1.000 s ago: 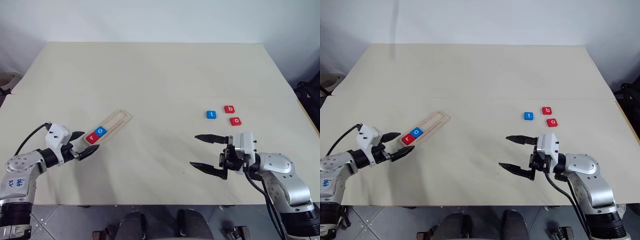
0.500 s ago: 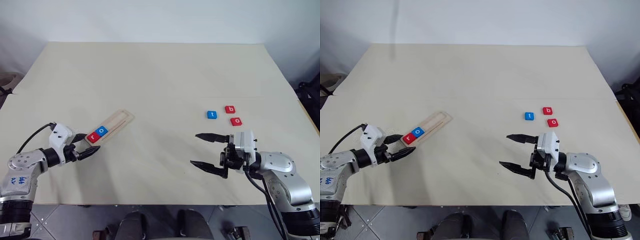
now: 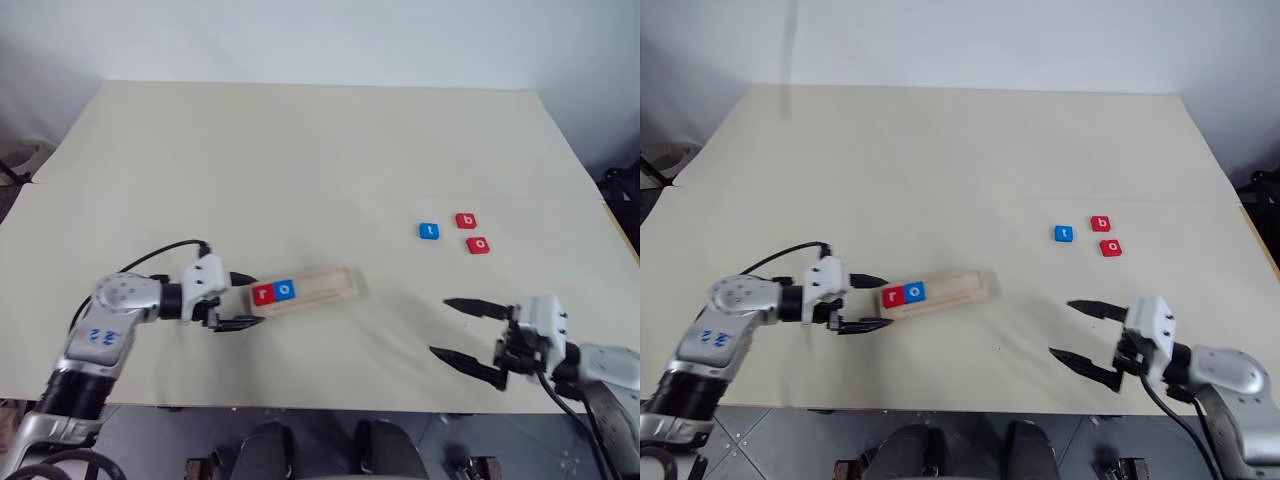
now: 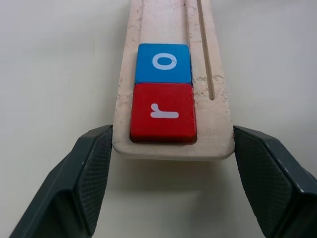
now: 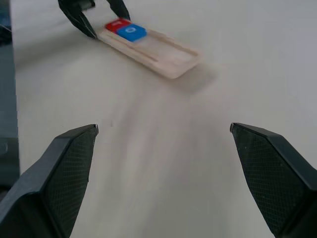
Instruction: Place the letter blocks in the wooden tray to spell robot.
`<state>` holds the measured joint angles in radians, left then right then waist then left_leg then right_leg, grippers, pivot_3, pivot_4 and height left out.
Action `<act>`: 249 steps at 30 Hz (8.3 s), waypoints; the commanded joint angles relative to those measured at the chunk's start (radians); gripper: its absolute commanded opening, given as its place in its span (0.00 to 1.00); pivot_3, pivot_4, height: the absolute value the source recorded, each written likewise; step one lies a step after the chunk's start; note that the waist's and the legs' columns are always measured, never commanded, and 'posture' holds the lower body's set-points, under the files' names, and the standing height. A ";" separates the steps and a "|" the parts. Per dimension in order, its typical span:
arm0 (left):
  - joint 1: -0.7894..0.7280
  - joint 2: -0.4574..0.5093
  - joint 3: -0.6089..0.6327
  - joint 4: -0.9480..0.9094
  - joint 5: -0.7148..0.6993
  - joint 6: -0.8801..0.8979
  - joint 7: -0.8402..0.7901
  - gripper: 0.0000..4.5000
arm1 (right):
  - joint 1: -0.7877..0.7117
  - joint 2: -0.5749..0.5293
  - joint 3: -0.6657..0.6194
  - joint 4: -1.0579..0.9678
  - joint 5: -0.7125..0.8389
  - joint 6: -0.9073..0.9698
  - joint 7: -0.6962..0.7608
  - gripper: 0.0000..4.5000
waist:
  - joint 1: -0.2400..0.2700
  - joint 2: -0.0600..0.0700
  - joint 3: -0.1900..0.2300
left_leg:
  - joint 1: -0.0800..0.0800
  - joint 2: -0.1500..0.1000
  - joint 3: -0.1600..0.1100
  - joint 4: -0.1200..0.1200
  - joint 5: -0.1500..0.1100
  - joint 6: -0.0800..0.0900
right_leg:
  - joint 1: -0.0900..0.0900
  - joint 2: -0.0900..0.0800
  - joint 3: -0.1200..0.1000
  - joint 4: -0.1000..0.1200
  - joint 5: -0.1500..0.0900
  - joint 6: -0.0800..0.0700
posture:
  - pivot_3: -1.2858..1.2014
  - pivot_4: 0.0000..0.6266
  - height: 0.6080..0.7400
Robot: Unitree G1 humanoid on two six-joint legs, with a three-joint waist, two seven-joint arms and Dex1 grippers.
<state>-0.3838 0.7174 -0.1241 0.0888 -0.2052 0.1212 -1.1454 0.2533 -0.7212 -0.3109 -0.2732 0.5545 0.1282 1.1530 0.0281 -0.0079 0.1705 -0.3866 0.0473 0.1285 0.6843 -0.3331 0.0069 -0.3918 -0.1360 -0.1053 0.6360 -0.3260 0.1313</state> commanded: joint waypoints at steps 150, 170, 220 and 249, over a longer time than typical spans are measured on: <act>-0.153 -0.285 0.098 0.145 -0.182 -0.175 -0.015 1.00 | -0.514 0.415 0.066 -0.481 -0.266 1.467 -0.959 0.55 | -0.031 0.004 0.001 | -0.005 0.001 -0.006 -0.001 0.002 -0.003 | -0.005 0.003 0.000 0.000 0.000 -0.001 | 0.52 0.24 1.00; -0.014 -0.190 0.113 -0.021 -0.206 -0.130 -0.061 1.00 | -0.229 -0.055 -0.156 0.168 -0.122 0.150 0.111 1.00 | -0.032 0.000 0.003 | -0.001 0.000 -0.005 -0.002 0.001 -0.002 | 0.002 0.003 0.000 -0.008 0.002 0.002 | 0.52 0.24 1.00; 0.102 -0.163 0.137 -0.175 -0.221 -0.074 0.036 1.00 | -0.914 -0.090 0.444 0.680 -0.324 -0.068 0.399 0.37 | -0.033 0.001 0.003 | -0.002 0.002 -0.007 0.001 0.002 -0.003 | 0.001 0.003 0.000 -0.006 0.002 0.001 | 0.52 0.24 1.00; 0.172 -0.139 0.147 -0.228 -0.225 -0.071 0.077 1.00 | -0.985 0.136 0.655 0.371 -0.406 0.371 0.122 0.37 | -0.032 0.001 0.003 | -0.003 0.002 -0.007 0.001 0.002 -0.003 | -0.001 0.002 0.000 -0.004 0.002 0.001 | 0.52 0.24 1.00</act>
<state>-0.2181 0.5689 0.0021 -0.1057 -0.4214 0.0537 -1.0729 -0.7214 -0.5869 0.3480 0.1192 0.1451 0.5019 1.2753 -0.0044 -0.0065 0.1739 -0.3900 0.0490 0.1213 0.6850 -0.3313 0.0044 -0.3928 -0.1336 -0.1056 0.6318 -0.3236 0.1323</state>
